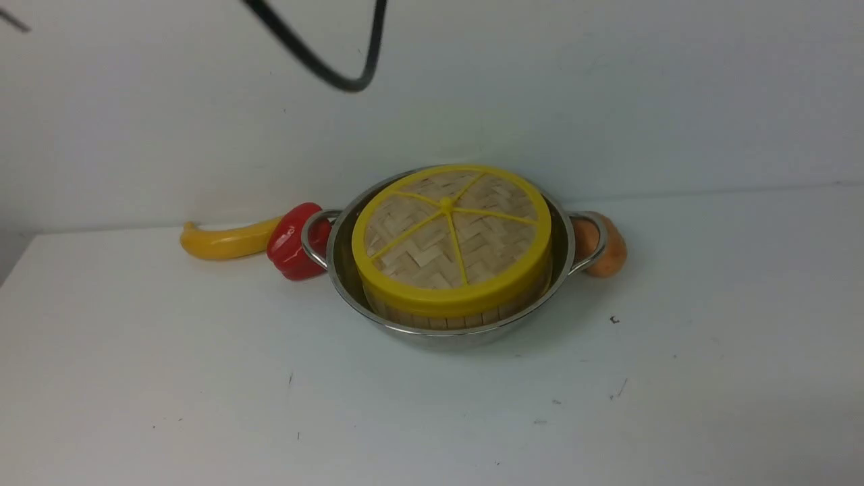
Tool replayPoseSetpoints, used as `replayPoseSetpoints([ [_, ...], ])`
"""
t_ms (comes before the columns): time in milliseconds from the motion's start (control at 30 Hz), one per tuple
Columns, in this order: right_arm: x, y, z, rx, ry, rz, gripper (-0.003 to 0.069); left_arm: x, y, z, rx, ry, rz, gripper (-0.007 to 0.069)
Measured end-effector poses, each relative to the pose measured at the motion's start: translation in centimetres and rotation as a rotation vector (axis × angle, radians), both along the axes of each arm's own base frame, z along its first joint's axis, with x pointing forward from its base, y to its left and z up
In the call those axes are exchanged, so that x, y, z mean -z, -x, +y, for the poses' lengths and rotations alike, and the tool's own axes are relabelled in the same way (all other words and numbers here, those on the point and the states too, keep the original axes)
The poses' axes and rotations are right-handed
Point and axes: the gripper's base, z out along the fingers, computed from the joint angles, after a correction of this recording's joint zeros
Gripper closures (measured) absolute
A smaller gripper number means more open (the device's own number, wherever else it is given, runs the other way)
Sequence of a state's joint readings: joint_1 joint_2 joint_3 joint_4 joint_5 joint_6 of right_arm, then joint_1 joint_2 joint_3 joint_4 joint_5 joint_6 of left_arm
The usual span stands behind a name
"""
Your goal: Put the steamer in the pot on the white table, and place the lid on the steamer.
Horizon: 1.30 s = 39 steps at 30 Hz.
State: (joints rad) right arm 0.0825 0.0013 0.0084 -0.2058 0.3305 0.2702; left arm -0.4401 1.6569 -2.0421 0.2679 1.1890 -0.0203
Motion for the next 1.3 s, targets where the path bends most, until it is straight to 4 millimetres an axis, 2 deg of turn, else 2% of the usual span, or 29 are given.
replayPoseSetpoints([
  [67, 0.0, 0.0, 0.0, 0.000, 0.000, 0.000, 0.0416, -0.4, 2.3, 1.2, 0.016, 0.015, -0.057, 0.0615],
  [200, 0.0, 0.0, 0.0, 0.000, -0.001, 0.000, 0.0416, 1.6, 6.9, 4.4, 0.033, 0.076, -0.198, 0.0615],
  [233, 0.0, 0.0, 0.0, 0.000, -0.001, 0.000, 0.0416, 2.1, 7.5, 5.0, 0.031, 0.093, -0.225, 0.0612],
  [300, 0.0, 0.0, 0.0, 0.000, -0.001, 0.000, 0.0416, 4.9, 9.5, 7.1, -0.012, 0.131, -0.262, 0.0606],
  [367, 0.0, 0.0, 0.0, 0.000, -0.001, 0.000, 0.0416, 9.0, 12.2, 9.9, -0.104, 0.184, -0.290, 0.0604],
  [400, 0.0, 0.0, 0.0, 0.000, -0.001, 0.000, 0.0416, 9.0, 12.2, 9.9, -0.104, 0.184, -0.290, 0.0604],
  [433, 0.0, 0.0, 0.0, 0.000, -0.001, 0.000, 0.0416, 11.8, 14.2, 11.4, -0.175, 0.235, -0.329, 0.0604],
  [467, 0.0, 0.0, 0.0, 0.000, -0.001, 0.000, 0.0416, 13.6, 15.4, 12.2, -0.219, 0.252, -0.352, 0.0604],
  [567, 0.0, 0.0, 0.0, 0.000, -0.001, 0.000, 0.0416, 18.9, 19.0, 13.5, -0.318, 0.266, -0.409, 0.0595],
  [667, 0.0, 0.0, 0.0, 0.000, -0.001, 0.000, 0.0416, 23.0, 21.6, 13.8, -0.360, 0.275, -0.452, 0.0594],
  [800, 0.0, 0.0, 0.0, 0.000, -0.001, 0.000, 0.0416, 25.9, 23.8, 13.6, -0.364, 0.282, -0.467, 0.0594],
  [1033, 0.0, 0.0, 0.0, 0.000, -0.001, 0.000, 0.0416, 28.6, 26.3, 13.3, -0.377, 0.278, -0.402, 0.0594],
  [1300, 0.0, 0.0, 0.0, 0.000, -0.001, 0.000, 0.0416, 30.0, 26.7, 13.2, -0.380, 0.283, -0.381, 0.0594],
])
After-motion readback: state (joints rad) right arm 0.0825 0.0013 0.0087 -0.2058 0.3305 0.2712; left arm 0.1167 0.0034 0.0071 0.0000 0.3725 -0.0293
